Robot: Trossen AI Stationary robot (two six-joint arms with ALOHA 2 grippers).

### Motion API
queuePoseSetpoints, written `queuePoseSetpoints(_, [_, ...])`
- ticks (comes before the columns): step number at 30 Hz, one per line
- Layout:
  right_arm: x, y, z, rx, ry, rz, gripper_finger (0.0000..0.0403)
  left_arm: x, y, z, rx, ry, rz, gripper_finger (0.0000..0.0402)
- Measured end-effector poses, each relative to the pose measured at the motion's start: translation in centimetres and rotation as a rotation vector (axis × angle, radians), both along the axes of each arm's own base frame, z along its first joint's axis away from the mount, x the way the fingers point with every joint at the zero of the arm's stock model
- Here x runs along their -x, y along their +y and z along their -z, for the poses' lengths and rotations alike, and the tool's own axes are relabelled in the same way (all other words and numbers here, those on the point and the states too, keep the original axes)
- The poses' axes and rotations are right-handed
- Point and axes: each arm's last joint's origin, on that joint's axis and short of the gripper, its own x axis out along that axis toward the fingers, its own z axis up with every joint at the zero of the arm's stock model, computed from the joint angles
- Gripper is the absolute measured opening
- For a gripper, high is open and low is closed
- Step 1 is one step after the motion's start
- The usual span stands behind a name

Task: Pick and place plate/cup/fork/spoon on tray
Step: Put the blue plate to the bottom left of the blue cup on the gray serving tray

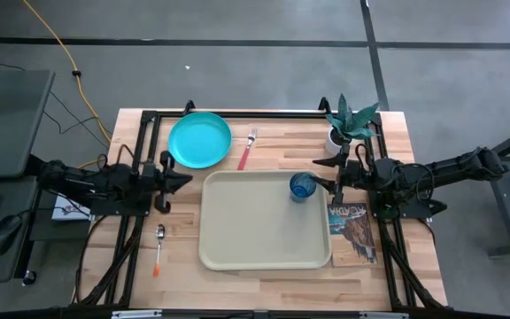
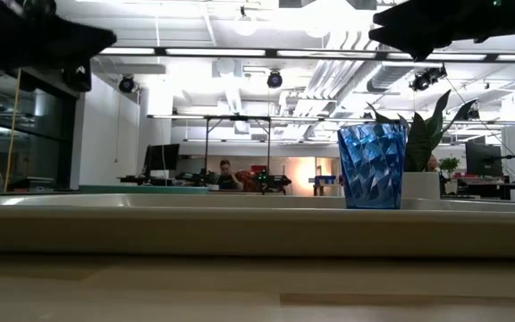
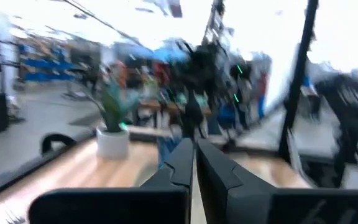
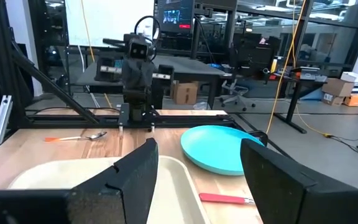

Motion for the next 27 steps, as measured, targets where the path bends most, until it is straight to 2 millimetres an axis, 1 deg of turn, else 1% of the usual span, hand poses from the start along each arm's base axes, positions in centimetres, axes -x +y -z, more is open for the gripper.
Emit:
queuePoseSetpoints(2, [0.0, 0.0, 0.0, 0.001, -0.001, 0.0, 0.022, -0.1, 0.2, -0.4, -0.001, -0.006, -0.057, 0.0016])
queuePoseSetpoints(5, [0.0, 0.0, 0.0, -0.002, -0.005, 0.0, 0.022, -0.6, 0.6, -0.7, 0.006, 0.094, -0.22, 0.0048])
queuePoseSetpoints(8, [0.0, 0.0, 0.0, -0.004, -0.005, 0.0, 0.022, -1.4, 1.3, -1.0, 0.041, 0.275, -0.371, 0.0092])
queuePoseSetpoints(11, [0.0, 0.0, 0.0, -0.004, -0.005, 0.001, 0.022, -2.5, 2.2, -1.4, 0.096, 0.481, -0.462, 0.0135])
queuePoseSetpoints(13, [0.0, 0.0, 0.0, -0.004, -0.005, 0.001, 0.022, -3.2, 3.0, -1.5, 0.169, 0.617, -0.508, 0.0158])
queuePoseSetpoints(17, [0.0, 0.0, 0.0, -0.003, 0.004, 0.001, 0.022, -4.4, 5.0, -1.0, 0.355, 0.89, -0.507, 0.0191])
queuePoseSetpoints(20, [0.0, 0.0, 0.2, -0.001, 0.016, 0.001, 0.022, -5.2, 6.4, -0.4, 0.459, 1.046, -0.476, 0.0205])
queuePoseSetpoints(23, [0.0, 0.0, 0.3, 0.001, 0.033, 0.001, 0.022, -6.2, 7.7, 0.0, 0.494, 1.13, -0.432, 0.0211])
queuePoseSetpoints(27, [0.0, 0.0, 0.5, 0.003, 0.047, 0.002, 0.022, -7.3, 9.2, 0.6, 0.478, 1.214, -0.41, 0.0211])
